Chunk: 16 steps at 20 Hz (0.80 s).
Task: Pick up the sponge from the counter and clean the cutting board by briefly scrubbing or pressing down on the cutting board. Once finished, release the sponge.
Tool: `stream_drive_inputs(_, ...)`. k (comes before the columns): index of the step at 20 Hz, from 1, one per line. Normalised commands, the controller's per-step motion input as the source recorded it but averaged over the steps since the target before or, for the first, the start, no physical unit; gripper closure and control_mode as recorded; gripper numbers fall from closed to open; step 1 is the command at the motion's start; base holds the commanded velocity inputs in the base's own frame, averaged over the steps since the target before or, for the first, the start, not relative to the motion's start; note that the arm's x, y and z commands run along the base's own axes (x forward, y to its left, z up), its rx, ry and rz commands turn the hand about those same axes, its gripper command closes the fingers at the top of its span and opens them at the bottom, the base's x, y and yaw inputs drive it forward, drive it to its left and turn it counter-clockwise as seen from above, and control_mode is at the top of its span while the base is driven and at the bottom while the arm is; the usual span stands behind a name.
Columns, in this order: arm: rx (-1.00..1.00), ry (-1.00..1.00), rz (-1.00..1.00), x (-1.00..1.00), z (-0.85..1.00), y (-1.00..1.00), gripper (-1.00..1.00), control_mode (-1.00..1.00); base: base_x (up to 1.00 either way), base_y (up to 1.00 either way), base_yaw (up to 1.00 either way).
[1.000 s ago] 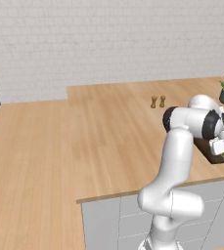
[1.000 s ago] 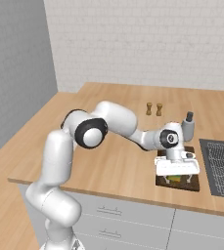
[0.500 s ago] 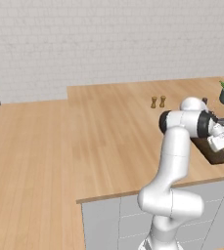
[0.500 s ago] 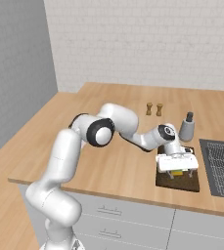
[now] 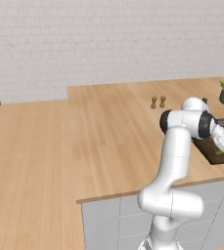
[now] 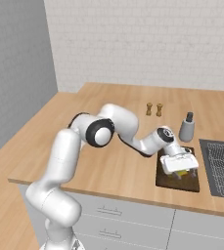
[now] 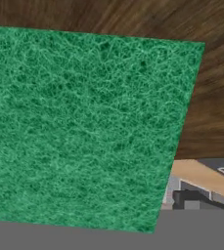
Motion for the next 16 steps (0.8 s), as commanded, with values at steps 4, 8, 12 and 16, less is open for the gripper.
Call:
stream_drive_inputs(4,0.00,-0.27,0.23,-1.00,-1.00,0.00,-1.00,-1.00,0.00,0.00,0.00)
stream_drive_inputs(8,0.00,-0.22,0.10,-0.75,-1.00,0.00,-1.00,-1.00,0.00,0.00,0.00)
stream_drive_inputs(12,0.03,0.18,0.00,0.24,-1.00,-0.13,-1.00,-1.00,0.00,0.00,0.00)
stream_drive_inputs(16,-0.01,0.34,0.00,-0.29,-1.00,-0.31,-1.00,-1.00,0.00,0.00,0.00)
